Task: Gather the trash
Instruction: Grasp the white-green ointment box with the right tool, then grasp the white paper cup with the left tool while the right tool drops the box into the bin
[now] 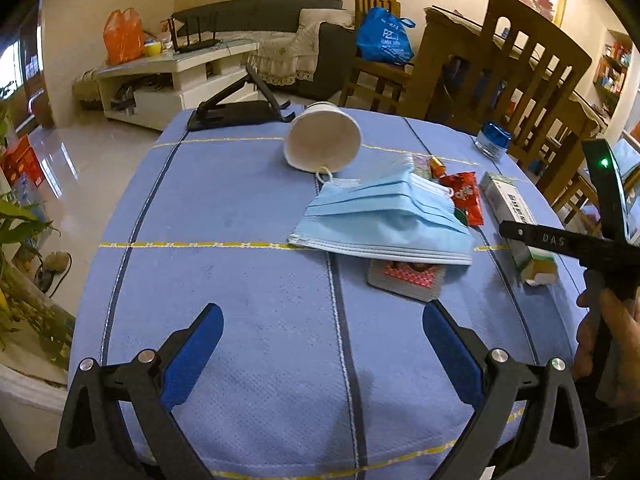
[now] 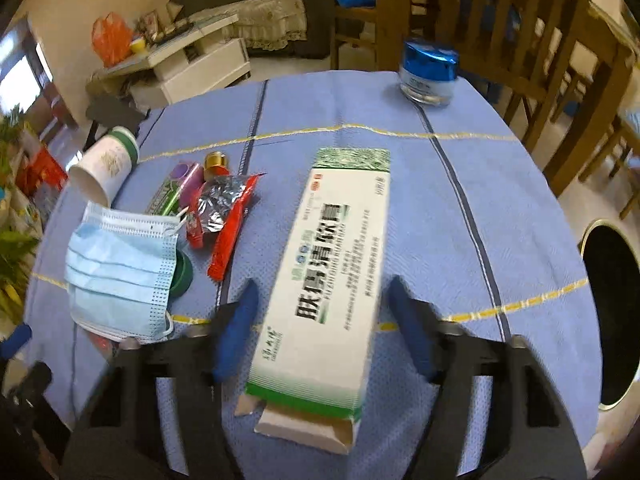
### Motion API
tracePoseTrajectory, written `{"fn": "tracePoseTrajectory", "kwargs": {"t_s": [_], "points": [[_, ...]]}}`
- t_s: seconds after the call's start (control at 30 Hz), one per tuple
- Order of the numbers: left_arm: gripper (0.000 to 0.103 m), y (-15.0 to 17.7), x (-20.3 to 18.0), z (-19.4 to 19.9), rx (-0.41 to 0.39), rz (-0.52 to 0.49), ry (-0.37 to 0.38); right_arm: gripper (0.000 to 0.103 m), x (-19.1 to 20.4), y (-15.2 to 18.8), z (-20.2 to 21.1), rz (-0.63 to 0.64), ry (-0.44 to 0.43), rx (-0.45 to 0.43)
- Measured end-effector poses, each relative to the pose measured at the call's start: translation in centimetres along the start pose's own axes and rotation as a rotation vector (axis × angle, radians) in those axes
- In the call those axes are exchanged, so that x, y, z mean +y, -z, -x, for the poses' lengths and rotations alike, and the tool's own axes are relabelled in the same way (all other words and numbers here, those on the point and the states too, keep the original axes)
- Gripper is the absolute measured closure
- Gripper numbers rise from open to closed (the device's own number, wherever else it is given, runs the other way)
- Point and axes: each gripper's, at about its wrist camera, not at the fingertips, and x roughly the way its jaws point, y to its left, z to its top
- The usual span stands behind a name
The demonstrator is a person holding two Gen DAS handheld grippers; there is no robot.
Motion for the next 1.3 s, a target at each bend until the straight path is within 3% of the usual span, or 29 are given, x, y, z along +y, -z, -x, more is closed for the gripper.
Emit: {"fn": "tracePoseTrajectory", "kwargs": {"t_s": [0.1, 0.2, 0.4, 0.5, 0.67, 0.77, 0.83, 0.93, 0.97, 1.17, 1.3], "points": [[0.007, -0.6, 0.5, -0.1, -0.002, 0.012, 0.007, 0.055, 0.0, 0.4, 0.2, 0.022, -0.028, -0.004], [0.007, -2.5, 0.7, -0.2, -0.024, 0.009, 0.007, 0.055, -2.5, 0.6, 1.5, -0.023, -0.086, -0.040], [0.007, -9.7, 0.6, -2.2, -0.069, 0.001, 0.006, 0.055, -7.9, 0.7, 4.0, -0.089, -0.139, -0.121], [0.007, -13.1, 0.8, -5.2, -0.024, 0.019, 0.010, 0.055, -9.9, 1.0, 4.4, -0.111, -0.167, -0.161], [0.007, -16.8, 0.4, -10.8, 0.130, 0.068, 0.070, 0.055, -10.8, 1.5, 3.7, -0.112, -0.206, -0.169], [0.007, -17.4, 0.4, -13.3, 0.219, 0.078, 0.030, 0.055, -11.0, 1.2, 3.5, -0.122, -0.243, -0.177], [0.009, -17.4, 0.4, -14.1, 0.252, 0.086, 0.046, 0.055, -11.2, 1.0, 3.9, -0.126, -0.263, -0.193], [0.038, -17.1, 0.7, -14.7, 0.285, 0.099, 0.058, 0.055, -11.4, 1.0, 4.1, -0.133, -0.280, -0.206], [0.040, -17.0, 0.8, -14.7, 0.294, 0.104, 0.061, 0.055, -11.5, 1.0, 4.1, -0.135, -0.284, -0.208], [0.042, -16.6, 0.5, -11.9, 0.243, 0.113, 0.068, 0.055, -11.9, 1.0, 4.7, -0.149, -0.288, -0.230], [0.042, -17.2, -0.3, -8.6, 0.193, 0.132, 0.115, 0.055, -12.0, 1.3, 5.1, -0.149, -0.270, -0.250]]}}
